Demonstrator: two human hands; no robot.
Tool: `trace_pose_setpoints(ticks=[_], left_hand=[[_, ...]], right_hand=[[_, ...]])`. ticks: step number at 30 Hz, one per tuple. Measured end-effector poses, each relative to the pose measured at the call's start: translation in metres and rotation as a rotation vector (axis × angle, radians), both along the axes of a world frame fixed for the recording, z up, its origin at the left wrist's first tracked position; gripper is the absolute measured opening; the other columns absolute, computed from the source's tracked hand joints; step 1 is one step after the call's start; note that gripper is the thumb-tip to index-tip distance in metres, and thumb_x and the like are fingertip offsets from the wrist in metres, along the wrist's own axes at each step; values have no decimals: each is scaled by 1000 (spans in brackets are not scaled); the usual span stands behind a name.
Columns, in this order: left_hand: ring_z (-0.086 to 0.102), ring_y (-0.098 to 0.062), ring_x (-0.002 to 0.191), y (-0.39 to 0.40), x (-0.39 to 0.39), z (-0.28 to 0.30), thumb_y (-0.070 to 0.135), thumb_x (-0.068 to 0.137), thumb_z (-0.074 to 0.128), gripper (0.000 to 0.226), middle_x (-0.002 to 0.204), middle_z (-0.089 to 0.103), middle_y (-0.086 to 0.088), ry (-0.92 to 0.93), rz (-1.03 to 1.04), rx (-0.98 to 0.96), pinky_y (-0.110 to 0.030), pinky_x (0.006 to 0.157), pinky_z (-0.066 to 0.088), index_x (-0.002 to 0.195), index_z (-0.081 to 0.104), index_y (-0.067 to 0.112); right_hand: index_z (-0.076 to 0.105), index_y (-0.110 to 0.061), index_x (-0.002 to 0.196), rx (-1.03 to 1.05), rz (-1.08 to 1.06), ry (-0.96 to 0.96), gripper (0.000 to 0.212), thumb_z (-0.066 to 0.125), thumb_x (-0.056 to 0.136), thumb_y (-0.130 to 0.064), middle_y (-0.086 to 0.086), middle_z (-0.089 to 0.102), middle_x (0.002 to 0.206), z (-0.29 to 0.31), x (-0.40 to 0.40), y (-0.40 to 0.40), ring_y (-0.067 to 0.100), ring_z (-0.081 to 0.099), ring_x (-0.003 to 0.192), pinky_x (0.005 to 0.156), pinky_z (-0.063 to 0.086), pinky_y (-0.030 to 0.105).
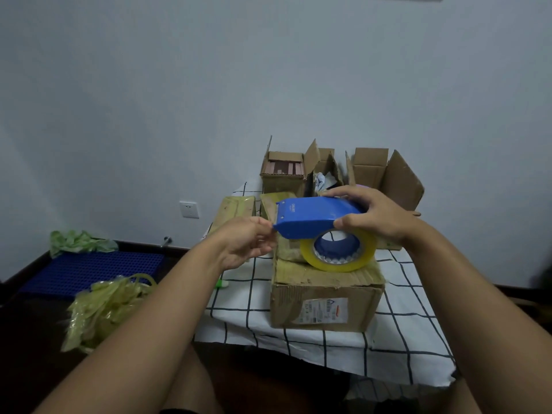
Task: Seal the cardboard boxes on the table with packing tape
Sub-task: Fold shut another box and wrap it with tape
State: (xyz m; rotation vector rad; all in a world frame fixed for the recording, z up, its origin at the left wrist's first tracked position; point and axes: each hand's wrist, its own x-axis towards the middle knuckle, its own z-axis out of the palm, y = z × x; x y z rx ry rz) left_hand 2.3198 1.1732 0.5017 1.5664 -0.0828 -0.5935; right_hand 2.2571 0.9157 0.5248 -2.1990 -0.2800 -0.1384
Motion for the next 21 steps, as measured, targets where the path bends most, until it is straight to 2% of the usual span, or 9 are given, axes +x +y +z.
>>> trace_pose_setpoints(ticks=[3,6,9,11,15,17,21], left_hand=[[60,-12,64,-1,0,-7,-3,94,51,17,73,67,-5,17,29,-4,-23,62,51,95,64,7],[59,-11,62,0,-1,-12,-4,95,50,19,68,67,-2,32,55,-22,-22,62,51,93,67,6],[54,-12,63,4,-3,-14,-7,95,46,23,70,64,-4,9,67,-29,-21,59,48,89,66,5],[52,-12,62,8,-3,-13,-8,95,45,24,69,61,-5,-17,59,-38,-20,58,49,90,65,2],[50,-12,61,21,2,-10,-2,98,48,17,67,55,-5,-25,33,-66,-22,63,49,91,64,3],[49,-11,60,35,8,-13,0,97,52,16,67,53,-4,-10,93,-75,-18,58,50,84,60,5],[53,-10,59,56,12,-35,2,94,59,9,69,57,-4,68,144,-30,-18,55,52,86,62,5]], right_hand=[[59,-38,126,-20,5,18,53,71,74,-39,-13,57,115,1,-2,2,6,61,101,77,51,14],[57,-40,122,-28,25,32,47,80,83,-29,-15,55,115,-1,-5,8,7,61,100,76,52,12],[56,-40,120,-59,41,18,47,80,81,-27,-18,54,114,1,-7,13,-4,60,95,73,50,9],[57,-40,120,-72,38,-1,48,81,81,-26,-18,55,113,6,-5,12,-3,60,95,73,50,9],[62,-38,125,-101,48,2,54,83,75,-40,-14,61,114,15,-2,6,3,63,96,78,51,15],[63,-40,123,-99,32,3,55,78,71,-45,-16,63,113,18,-4,-1,5,64,98,80,52,18],[65,-41,124,-114,12,39,57,77,68,-47,-23,63,109,16,-6,-10,1,64,96,85,51,20]])
